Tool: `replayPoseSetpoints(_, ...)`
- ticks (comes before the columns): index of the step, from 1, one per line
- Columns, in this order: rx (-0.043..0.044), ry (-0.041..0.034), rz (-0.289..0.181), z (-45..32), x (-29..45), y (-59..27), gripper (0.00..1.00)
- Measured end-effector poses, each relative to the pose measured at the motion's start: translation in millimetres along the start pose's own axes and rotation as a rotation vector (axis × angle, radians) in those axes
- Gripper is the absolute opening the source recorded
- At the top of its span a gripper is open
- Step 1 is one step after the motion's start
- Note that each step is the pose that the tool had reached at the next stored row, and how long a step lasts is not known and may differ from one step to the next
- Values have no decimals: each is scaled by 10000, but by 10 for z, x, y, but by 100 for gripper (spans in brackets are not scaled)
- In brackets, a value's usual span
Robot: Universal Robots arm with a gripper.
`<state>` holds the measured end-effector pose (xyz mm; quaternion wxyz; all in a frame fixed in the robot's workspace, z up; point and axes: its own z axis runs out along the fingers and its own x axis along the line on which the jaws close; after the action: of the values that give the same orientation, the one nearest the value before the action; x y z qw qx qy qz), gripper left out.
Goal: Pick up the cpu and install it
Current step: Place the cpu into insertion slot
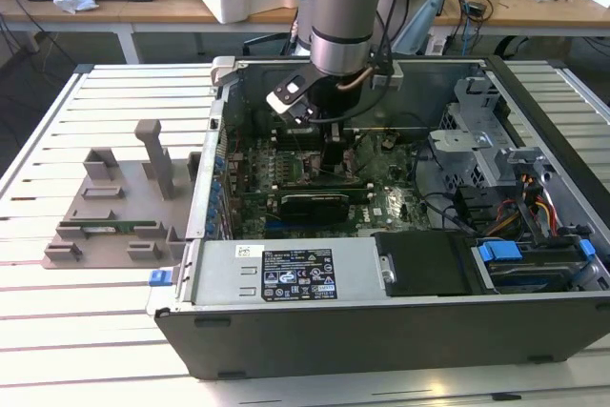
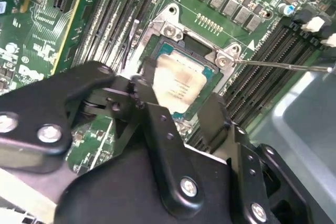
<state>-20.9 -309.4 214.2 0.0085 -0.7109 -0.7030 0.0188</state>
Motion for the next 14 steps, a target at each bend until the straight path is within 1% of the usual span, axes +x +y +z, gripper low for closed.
replayPoseSetpoints(1, -2, 3, -1, -7, 1, 0, 53)
replayPoseSetpoints(3, -2, 3, -1, -7, 0, -1, 41)
replayPoseSetpoints(4, 0, 0, -36, -6, -1, -1, 29)
replayPoseSetpoints(5, -2, -2, -100, -2, -1, -1, 23)
replayPoseSetpoints(6, -5, -8, -281, 6, 0, 0, 16)
replayPoseSetpoints(7, -10, -24, -681, 17, 0, 0, 11)
replayPoseSetpoints(8, 18, -33, -941, 67, 1, 6, 11)
replayPoseSetpoints(10, 68, -43, -942, 97, 0, 63, 11)
replayPoseSetpoints(11, 79, -40, -942, 106, 1, 86, 11)
replayPoseSetpoints(13, 72, -29, -942, 103, 2, 102, 11)
replayPoseSetpoints(14, 59, -8, -943, 66, 6, 108, 11)
